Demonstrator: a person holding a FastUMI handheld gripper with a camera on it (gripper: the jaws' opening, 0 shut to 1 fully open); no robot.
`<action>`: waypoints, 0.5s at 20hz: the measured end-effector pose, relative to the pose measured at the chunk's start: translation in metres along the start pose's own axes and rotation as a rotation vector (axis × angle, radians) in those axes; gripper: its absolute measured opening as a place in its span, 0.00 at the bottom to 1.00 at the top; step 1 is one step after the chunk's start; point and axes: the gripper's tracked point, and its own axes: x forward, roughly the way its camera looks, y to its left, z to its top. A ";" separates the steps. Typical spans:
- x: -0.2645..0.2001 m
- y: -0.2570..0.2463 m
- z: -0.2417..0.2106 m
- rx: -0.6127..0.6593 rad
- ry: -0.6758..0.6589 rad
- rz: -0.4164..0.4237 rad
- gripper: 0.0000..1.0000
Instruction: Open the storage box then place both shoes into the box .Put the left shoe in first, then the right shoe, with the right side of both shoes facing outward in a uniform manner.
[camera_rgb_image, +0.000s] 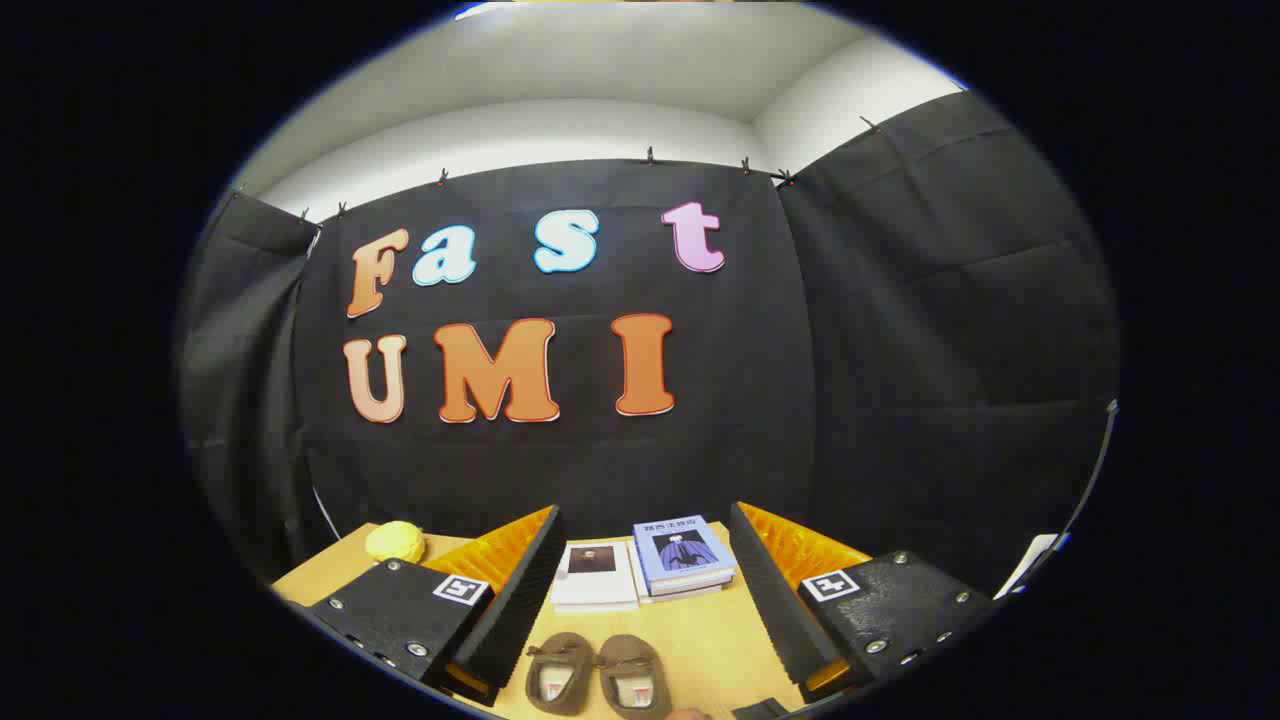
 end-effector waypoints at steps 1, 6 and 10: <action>-0.002 0.003 0.001 0.006 -0.003 0.007 0.98; -0.005 0.007 -0.004 0.013 0.000 -0.001 0.98; -0.005 0.007 -0.006 0.020 0.007 0.000 0.98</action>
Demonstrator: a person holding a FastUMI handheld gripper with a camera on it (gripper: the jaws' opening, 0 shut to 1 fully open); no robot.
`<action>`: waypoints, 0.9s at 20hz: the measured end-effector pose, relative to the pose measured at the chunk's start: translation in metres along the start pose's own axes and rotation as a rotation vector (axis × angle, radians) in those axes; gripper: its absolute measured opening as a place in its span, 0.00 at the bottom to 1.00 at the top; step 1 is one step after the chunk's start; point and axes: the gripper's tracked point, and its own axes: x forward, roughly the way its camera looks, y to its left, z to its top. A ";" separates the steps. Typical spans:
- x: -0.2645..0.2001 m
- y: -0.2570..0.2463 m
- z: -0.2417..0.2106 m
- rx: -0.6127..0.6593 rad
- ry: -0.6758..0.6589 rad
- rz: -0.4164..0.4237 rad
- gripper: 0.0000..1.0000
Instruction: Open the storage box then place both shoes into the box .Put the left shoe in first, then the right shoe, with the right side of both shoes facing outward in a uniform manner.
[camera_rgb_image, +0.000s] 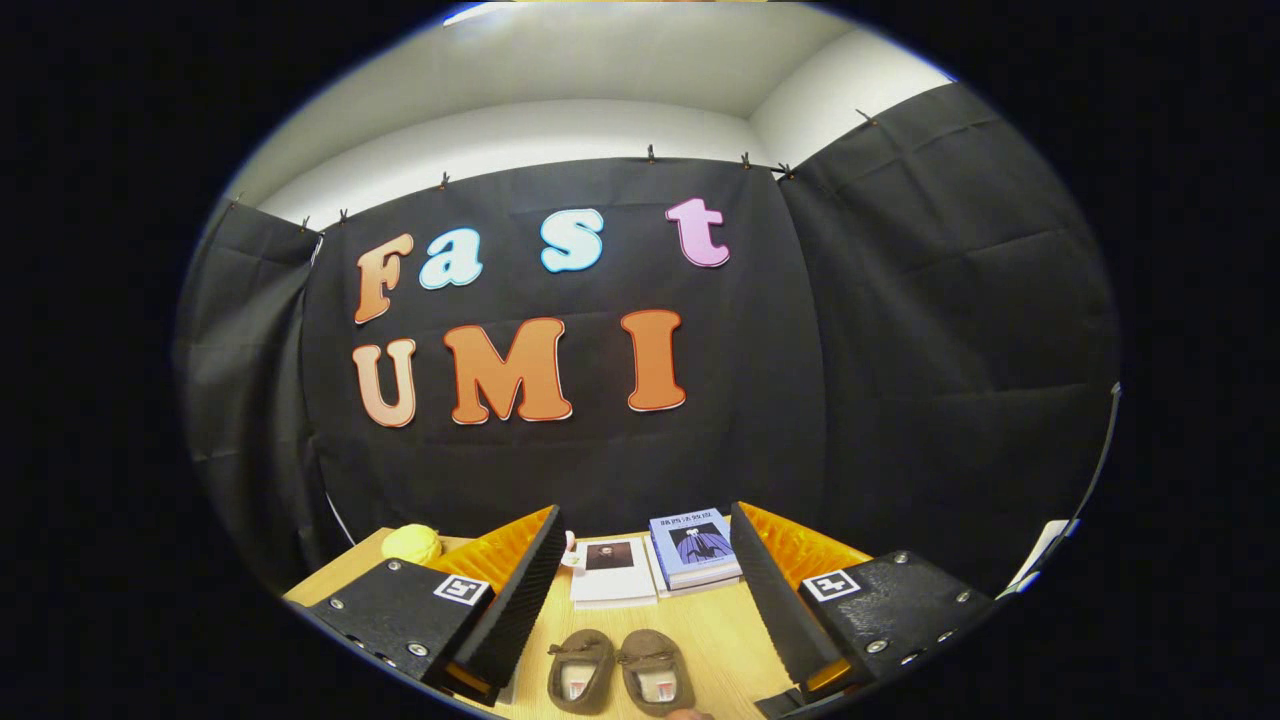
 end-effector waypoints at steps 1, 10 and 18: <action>-0.001 -0.001 0.001 0.002 -0.005 -0.001 0.98; 0.007 -0.001 -0.013 0.022 0.014 0.005 0.98; 0.018 0.072 -0.088 0.224 0.202 0.281 0.98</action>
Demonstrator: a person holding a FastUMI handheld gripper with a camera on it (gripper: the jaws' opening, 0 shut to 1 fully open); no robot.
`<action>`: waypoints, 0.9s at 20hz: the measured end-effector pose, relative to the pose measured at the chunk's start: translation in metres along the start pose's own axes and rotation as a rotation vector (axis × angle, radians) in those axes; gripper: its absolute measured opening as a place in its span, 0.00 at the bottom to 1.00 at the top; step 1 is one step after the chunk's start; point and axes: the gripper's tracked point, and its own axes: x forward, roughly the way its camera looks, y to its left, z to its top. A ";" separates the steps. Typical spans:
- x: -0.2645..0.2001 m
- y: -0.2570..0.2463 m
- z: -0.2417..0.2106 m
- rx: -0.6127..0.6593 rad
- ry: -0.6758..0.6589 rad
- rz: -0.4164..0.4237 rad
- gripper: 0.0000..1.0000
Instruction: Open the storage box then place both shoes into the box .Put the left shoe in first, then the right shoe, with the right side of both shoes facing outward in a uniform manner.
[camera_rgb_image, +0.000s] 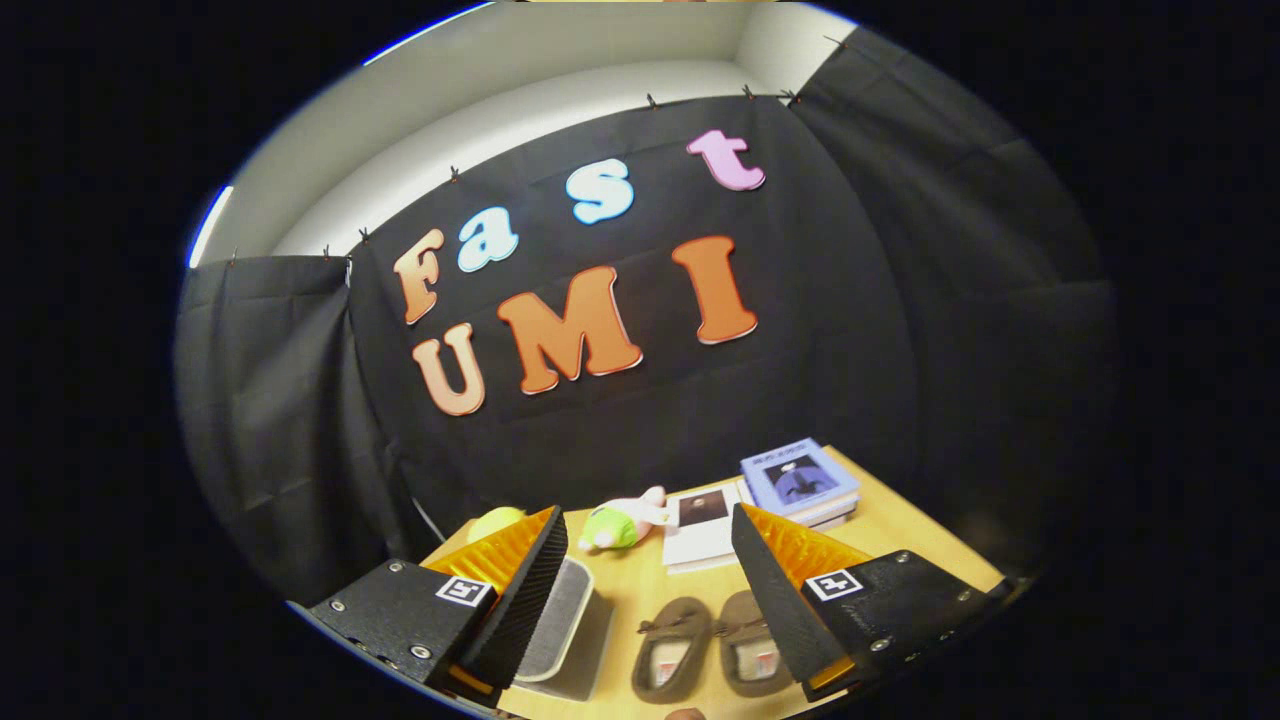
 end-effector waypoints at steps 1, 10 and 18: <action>0.005 0.006 -0.011 0.020 0.026 0.029 0.98; 0.049 0.023 -0.111 0.212 0.243 0.161 0.98; 0.075 0.043 -0.171 0.402 0.374 0.273 0.98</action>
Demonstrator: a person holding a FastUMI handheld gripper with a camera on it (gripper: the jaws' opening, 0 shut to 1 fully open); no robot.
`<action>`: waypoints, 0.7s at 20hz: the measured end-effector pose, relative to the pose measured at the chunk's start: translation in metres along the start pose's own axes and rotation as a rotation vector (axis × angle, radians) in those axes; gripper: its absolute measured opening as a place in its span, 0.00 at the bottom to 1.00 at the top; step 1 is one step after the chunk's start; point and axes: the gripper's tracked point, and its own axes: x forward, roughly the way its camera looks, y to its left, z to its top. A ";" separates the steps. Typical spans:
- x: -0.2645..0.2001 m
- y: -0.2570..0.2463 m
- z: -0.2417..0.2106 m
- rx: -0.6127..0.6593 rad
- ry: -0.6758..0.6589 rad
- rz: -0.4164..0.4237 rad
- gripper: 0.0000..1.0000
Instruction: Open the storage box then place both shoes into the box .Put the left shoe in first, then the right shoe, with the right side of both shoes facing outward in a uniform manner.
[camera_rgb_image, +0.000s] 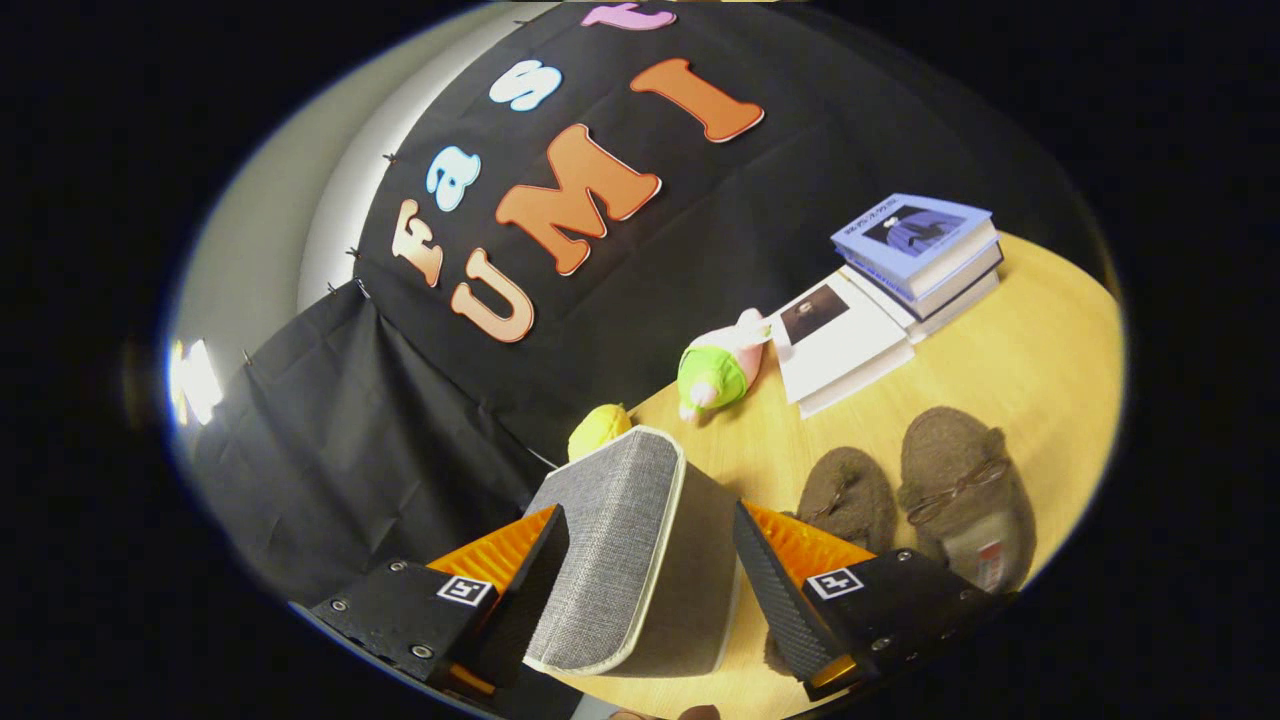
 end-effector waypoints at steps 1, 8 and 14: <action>0.006 0.000 -0.006 0.014 0.019 0.016 0.98; 0.031 0.013 -0.037 0.133 0.124 0.124 0.98; 0.042 0.021 -0.053 0.258 0.186 0.207 0.98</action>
